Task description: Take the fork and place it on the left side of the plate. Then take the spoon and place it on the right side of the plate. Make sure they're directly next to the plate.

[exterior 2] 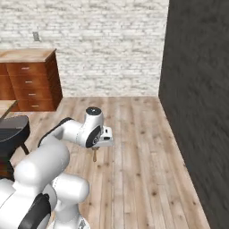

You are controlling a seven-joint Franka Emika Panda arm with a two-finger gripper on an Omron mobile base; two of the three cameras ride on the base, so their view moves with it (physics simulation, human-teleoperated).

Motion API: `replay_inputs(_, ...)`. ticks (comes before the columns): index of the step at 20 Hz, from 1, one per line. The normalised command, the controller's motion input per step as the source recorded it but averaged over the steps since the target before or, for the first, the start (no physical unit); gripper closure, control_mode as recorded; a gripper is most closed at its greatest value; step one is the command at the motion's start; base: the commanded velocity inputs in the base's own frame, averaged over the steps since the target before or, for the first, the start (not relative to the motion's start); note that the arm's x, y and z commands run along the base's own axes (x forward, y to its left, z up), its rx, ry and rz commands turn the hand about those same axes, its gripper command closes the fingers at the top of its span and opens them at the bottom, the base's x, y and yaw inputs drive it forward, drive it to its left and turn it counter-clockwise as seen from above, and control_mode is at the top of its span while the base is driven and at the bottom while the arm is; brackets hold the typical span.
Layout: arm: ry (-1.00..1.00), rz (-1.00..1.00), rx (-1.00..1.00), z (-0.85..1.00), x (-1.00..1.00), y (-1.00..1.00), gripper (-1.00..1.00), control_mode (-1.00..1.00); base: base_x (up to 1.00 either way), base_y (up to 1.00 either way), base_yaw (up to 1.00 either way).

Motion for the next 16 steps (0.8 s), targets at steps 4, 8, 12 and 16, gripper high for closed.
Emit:
replay_inputs(4,0.0,0.0,0.0,0.0,0.0,0.0,1.0,1.0,0.69,0.0,0.54)
replay_inputs(8,0.0,0.0,0.0,0.0,0.0,0.0,1.0,1.0,0.65,0.0,0.58)
replay_inputs(12,0.0,0.0,0.0,0.0,0.0,0.0,1.0,1.0,0.49,0.0,0.72)
replay_inputs(16,0.0,0.0,0.0,0.0,0.0,0.0,1.0,1.0,0.31,0.01,0.81)
